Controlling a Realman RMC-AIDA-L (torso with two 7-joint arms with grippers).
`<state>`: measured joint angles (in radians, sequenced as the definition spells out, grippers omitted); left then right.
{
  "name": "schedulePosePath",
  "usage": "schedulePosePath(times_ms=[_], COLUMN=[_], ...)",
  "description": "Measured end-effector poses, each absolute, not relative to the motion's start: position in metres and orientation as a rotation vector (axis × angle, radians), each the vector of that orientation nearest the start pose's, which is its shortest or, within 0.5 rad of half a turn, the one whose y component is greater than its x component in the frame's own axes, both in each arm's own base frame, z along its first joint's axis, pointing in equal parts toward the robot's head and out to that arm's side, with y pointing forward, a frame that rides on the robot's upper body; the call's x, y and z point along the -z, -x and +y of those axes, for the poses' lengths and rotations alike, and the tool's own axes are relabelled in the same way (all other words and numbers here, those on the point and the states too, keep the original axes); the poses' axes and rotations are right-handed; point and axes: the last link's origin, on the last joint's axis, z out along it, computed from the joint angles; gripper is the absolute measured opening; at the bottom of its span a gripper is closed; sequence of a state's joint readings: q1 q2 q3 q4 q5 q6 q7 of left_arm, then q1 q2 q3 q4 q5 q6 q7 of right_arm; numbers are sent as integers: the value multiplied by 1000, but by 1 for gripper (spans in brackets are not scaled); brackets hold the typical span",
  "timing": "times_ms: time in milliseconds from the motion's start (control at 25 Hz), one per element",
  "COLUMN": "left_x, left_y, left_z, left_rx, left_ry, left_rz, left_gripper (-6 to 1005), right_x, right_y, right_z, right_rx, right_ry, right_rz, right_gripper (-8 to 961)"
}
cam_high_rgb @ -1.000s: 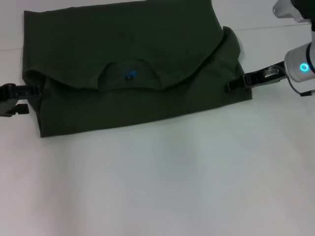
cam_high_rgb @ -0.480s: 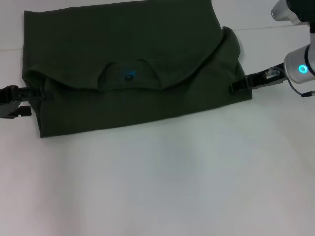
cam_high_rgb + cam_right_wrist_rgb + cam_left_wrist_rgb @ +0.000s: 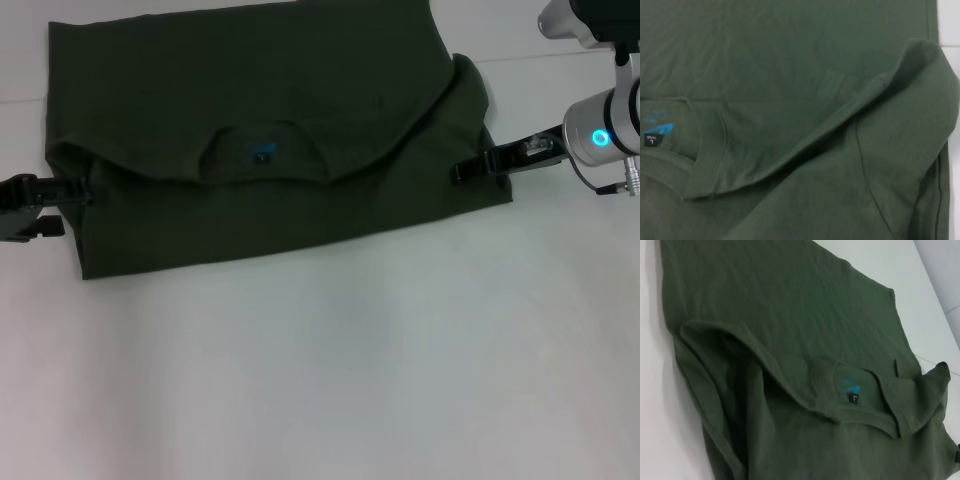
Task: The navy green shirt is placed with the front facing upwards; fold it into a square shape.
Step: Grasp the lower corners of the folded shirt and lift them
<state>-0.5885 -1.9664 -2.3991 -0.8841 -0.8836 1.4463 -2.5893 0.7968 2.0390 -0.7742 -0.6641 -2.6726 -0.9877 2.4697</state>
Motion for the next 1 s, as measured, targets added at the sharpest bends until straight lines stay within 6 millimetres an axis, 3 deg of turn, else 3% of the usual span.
schedulePosePath(times_ms=[640,1000], left_x=[-71,-71], left_y=[277,277], left_z=[377,377], left_rx=[411,412], left_ry=[2109,2111], left_rz=[-1801,-1802], left_gripper=[946,946], right_x=[-11,-13], right_y=[-279,-283], right_z=[434,430], right_rx=[50,58], right_ry=[2083,2064], right_rz=[1354,1430], right_gripper=[747,711])
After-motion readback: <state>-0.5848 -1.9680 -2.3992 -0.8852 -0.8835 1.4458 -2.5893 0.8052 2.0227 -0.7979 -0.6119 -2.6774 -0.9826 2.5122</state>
